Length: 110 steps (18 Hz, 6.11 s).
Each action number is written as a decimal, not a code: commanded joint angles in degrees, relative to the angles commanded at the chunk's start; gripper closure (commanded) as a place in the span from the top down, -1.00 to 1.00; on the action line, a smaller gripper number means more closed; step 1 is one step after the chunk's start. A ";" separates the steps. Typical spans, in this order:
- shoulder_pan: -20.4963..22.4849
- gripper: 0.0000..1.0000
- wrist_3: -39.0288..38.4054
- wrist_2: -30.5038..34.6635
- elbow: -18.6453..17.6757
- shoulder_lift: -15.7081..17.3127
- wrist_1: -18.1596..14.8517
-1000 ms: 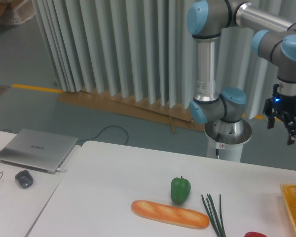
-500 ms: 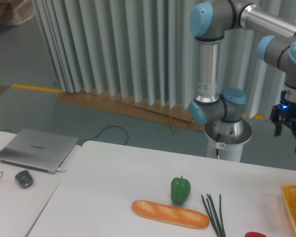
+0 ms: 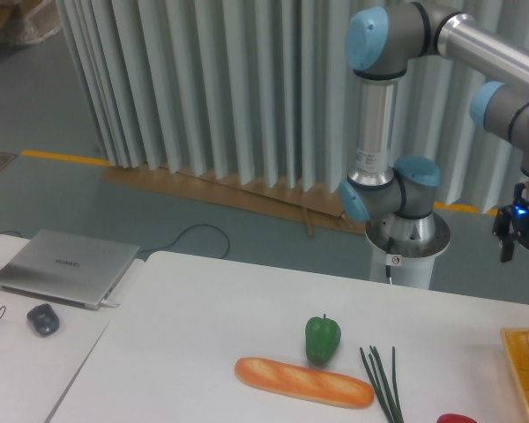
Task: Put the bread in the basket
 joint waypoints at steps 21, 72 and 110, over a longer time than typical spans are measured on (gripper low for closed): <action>5.36 1.00 7.64 -0.17 2.46 -7.29 4.66; -32.51 1.00 -33.83 6.94 3.16 -17.14 11.42; -44.47 1.00 -46.40 11.34 1.06 -27.52 18.37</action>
